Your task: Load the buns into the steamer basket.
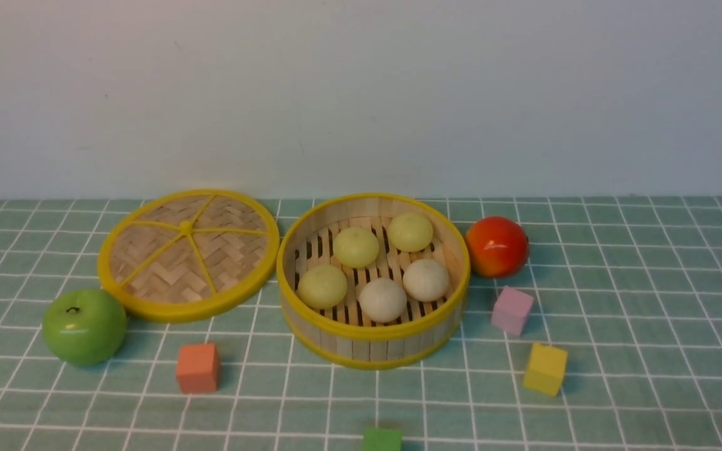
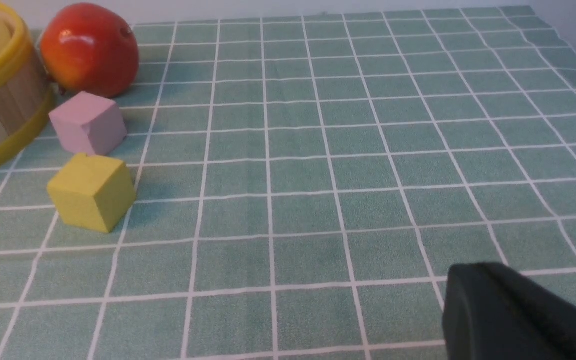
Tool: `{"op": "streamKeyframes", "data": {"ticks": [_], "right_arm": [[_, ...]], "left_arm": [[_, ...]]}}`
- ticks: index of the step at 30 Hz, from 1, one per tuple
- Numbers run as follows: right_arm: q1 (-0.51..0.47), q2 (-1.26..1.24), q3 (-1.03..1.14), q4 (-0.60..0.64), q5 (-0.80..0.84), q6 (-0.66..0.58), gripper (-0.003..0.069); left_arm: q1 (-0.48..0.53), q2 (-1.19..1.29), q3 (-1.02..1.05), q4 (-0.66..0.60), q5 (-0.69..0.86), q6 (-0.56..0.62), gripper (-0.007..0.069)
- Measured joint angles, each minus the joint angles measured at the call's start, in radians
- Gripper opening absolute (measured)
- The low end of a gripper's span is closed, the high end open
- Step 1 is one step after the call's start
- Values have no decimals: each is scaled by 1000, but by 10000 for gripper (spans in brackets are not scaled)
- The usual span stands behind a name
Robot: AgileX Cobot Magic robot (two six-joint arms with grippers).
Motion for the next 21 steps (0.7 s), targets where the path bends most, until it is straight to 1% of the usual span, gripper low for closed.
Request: {"op": "streamKeyframes", "data": {"ticks": [21], "right_arm": [[0,0,0,0,0,0,27]], "left_arm": [[0,0,0,0,0,0,237]]}}
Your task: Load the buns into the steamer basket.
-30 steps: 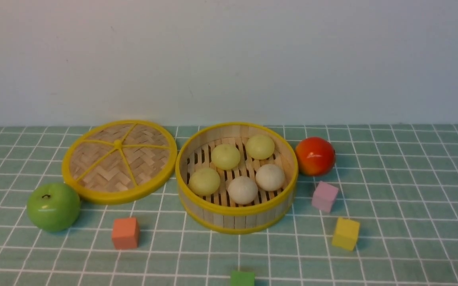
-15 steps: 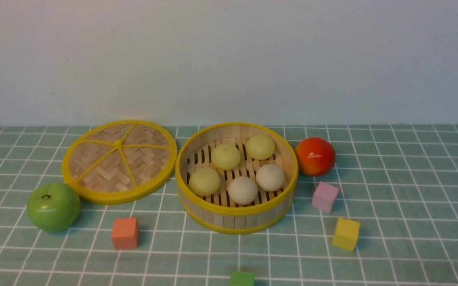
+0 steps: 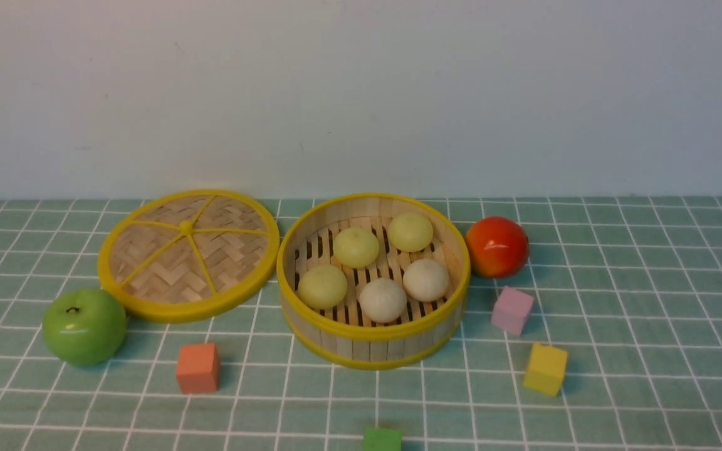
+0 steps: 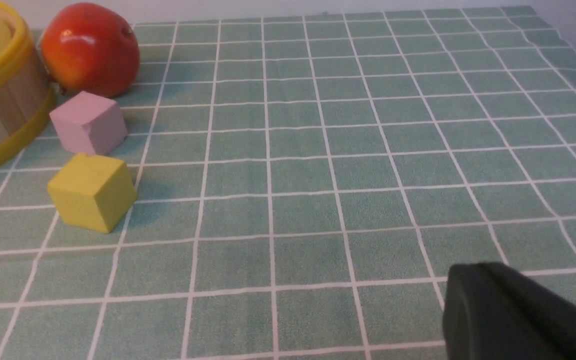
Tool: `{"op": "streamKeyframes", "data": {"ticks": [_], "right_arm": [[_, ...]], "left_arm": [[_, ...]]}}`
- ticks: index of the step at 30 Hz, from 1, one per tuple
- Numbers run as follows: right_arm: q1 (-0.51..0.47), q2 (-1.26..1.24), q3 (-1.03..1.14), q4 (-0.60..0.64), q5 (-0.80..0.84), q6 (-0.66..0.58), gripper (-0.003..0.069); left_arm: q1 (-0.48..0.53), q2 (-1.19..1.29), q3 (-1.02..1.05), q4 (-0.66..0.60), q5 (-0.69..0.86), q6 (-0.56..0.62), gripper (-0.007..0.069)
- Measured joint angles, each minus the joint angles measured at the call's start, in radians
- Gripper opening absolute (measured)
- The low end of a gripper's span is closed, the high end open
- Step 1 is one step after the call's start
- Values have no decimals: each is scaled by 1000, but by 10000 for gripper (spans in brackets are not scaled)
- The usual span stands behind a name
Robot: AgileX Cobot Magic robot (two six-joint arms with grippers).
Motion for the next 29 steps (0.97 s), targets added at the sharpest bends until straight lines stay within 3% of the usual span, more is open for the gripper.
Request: {"op": "streamKeyframes", "data": {"ticks": [29], "right_arm": [[0,0,0,0,0,-14,67]], "left_arm": [[0,0,0,7,0,0,238]]}}
